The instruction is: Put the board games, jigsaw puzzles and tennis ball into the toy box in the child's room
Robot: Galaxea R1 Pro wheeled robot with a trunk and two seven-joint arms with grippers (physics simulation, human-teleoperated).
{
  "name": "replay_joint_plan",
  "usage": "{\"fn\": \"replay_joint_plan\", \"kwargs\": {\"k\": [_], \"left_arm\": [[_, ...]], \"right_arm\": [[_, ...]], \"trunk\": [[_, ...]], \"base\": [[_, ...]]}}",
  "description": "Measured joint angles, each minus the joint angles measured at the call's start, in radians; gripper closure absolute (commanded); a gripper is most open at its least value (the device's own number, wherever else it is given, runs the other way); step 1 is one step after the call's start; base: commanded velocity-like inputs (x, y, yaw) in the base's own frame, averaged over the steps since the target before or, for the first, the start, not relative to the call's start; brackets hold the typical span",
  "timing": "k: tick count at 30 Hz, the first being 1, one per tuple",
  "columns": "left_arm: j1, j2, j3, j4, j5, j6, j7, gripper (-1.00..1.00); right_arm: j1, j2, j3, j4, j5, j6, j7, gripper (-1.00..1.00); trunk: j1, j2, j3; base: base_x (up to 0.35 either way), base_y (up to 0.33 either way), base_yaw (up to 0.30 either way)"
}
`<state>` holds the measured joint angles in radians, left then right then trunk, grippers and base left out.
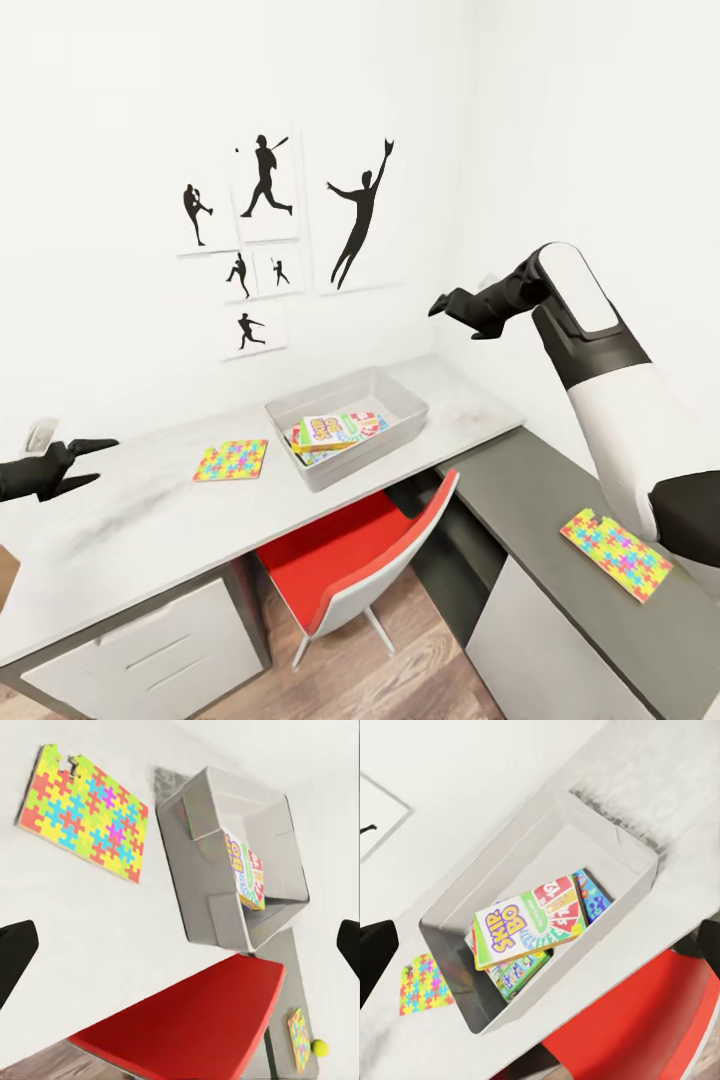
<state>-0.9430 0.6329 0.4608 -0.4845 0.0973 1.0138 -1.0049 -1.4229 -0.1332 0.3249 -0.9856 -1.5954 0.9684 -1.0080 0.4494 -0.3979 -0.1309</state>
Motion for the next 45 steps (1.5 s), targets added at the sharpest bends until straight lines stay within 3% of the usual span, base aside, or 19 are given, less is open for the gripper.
{"fn": "replay_joint_plan", "kwargs": {"k": [3,9,18,26,45], "left_arm": [[0.075,0.034,0.000,-0.107,0.001,-0.004,-0.144,-1.00],[0.144,0.054,0.002,-0.179,0.000,-0.009,-0.281,-1.00],[0.158,0.062,0.002,-0.195,0.000,-0.011,-0.315,-1.00],[0.160,0.063,0.002,-0.197,0.002,-0.012,-0.318,-1.00],[0.160,0.062,0.001,-0.197,0.000,-0.013,-0.317,-1.00]], "right_arm": [[0.001,0.000,0.001,-0.005,0.001,0.002,-0.001,-1.00],[0.001,-0.001,0.000,-0.006,0.002,-0.007,-0.002,-1.00],[0.001,0.006,-0.001,-0.010,0.003,-0.028,-0.011,-1.00],[0.001,0.013,-0.001,-0.008,0.003,-0.054,-0.045,-1.00],[0.024,0.013,-0.001,-0.001,0.017,-0.052,-0.049,-1.00]], "trunk": [[0.000,0.000,0.000],[0.000,0.000,0.000],[0.000,0.000,0.000],[0.000,0.000,0.005],[0.000,0.000,0.007]], "base": [[-0.019,0.000,0.000],[-0.006,0.000,0.000],[0.000,0.000,0.000],[0.000,0.000,0.082],[-0.048,0.020,0.009]]}}
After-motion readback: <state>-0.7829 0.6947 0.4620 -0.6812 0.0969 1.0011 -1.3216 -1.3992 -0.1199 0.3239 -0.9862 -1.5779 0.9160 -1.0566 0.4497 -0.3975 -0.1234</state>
